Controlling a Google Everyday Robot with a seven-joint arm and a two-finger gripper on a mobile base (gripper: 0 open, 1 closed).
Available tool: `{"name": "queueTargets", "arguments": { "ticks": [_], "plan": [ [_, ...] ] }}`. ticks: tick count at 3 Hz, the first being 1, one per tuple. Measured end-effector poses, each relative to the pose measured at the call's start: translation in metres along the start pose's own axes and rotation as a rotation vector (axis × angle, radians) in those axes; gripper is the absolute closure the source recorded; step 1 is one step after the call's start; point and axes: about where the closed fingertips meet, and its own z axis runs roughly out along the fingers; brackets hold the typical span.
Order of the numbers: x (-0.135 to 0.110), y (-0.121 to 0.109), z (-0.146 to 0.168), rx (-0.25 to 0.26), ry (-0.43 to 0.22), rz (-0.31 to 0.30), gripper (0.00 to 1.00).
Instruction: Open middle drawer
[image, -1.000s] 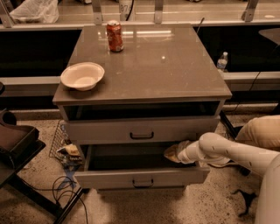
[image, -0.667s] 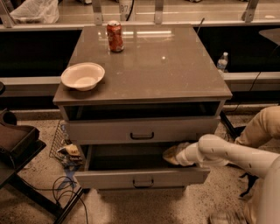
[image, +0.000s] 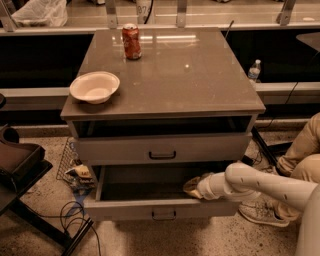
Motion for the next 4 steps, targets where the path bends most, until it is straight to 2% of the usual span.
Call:
{"name": "queueTargets", "arguments": {
  "ticks": [1, 2, 4],
  "plan": [
    [0.006, 0.027, -0.008, -0.031, 0.013, 0.033, 1.0],
    [0.006, 0.026, -0.007, -0.031, 0.013, 0.034, 1.0],
    [0.014, 0.072, -0.027, -0.11, 0.032, 0.065, 1.0]
  ]
}}
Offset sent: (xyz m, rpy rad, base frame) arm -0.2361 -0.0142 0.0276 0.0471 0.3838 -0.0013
